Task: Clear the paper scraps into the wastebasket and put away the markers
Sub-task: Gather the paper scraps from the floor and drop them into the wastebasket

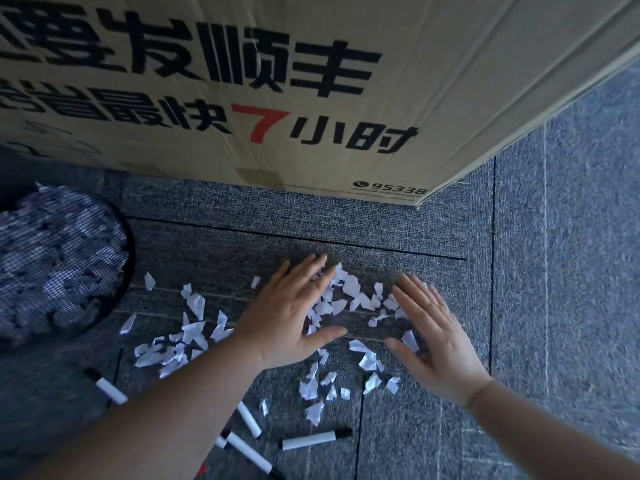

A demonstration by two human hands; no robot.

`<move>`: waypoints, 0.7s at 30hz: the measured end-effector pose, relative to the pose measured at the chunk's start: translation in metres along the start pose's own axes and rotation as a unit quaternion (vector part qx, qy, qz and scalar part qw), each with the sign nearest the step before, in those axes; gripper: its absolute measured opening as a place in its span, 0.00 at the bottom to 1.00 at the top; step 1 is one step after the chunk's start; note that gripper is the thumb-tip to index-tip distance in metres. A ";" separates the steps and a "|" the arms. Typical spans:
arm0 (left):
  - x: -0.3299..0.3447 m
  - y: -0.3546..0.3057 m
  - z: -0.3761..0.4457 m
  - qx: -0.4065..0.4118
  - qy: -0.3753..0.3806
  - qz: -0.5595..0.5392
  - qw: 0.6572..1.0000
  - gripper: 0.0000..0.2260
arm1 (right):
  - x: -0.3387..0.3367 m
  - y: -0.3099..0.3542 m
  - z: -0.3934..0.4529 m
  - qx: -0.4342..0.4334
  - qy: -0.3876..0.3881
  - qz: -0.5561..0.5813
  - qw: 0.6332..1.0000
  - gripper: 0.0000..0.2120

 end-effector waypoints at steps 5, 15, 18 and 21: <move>0.012 -0.003 -0.019 0.025 0.013 -0.005 1.000 0.45 | 0.022 0.017 -0.014 0.024 0.009 -0.024 0.999 0.33; 0.012 0.001 0.000 0.086 -0.022 0.059 0.994 0.46 | 0.025 0.032 -0.009 -0.058 0.020 -0.105 0.993 0.48; 0.010 0.010 0.005 0.096 -0.042 0.075 0.992 0.42 | 0.029 0.023 -0.016 -0.047 0.079 -0.159 0.983 0.52; 0.011 0.011 0.003 0.076 -0.059 0.088 0.991 0.38 | 0.033 0.030 0.001 -0.016 0.099 -0.183 0.978 0.52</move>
Point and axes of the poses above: each hand's wrist, its own z-axis towards the middle knuckle, its own x-axis out of the palm, y = z × x, the point moved 1 cm from there along z, towards the middle knuckle, and after that the axes turned 6 degrees about -y, right-handed, at the moved point
